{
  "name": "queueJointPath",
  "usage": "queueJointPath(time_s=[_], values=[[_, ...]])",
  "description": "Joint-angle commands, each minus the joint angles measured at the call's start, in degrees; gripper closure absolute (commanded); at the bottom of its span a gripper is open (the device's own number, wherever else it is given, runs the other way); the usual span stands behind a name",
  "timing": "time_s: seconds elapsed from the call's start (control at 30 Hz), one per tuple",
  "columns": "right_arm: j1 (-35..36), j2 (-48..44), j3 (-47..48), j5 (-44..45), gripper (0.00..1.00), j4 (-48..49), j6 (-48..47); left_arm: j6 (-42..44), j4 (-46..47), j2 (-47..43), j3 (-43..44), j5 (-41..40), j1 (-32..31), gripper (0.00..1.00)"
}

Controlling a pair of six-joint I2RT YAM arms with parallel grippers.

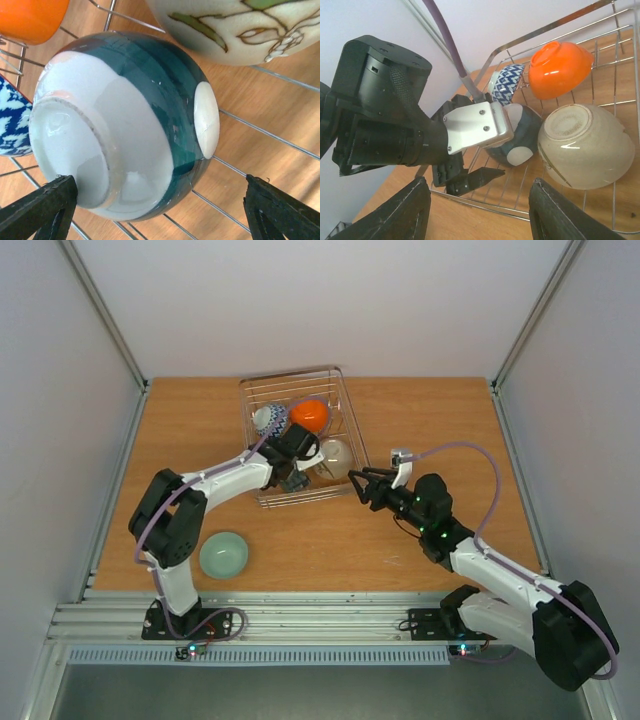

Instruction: Load the bowls into the dish rack

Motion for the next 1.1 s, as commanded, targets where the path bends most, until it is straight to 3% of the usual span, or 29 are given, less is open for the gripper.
queueJointPath(time_s=[0.0, 0.27, 0.53, 0.77, 1.07], values=[[0.37, -4.06, 1.04, 3.07, 0.46, -5.72, -1.63, -2.08, -6.63, -3.14, -2.04, 14.75, -0.44, 0.09], [1.77, -7.61, 6.37, 3.90, 0.46, -17.95, -3.00, -2.40, -6.40, -5.65, -2.52, 18.67, -0.41, 0.09], [13.28, -2.83, 20.21, 20.87, 0.46, -41.39, -10.07, -3.60, -3.79, -8.97, -3.96, 20.53, 0.03, 0.09], [18.31, -0.03, 22.64, 23.71, 0.46, -43.46, -10.48, -6.87, -1.83, -9.34, -3.22, 17.92, 1.16, 0.09], [23.35, 3.60, 22.76, 23.58, 0.47, -44.87, -10.51, -9.69, -3.39, -12.49, -1.34, 23.14, 2.90, 0.09]])
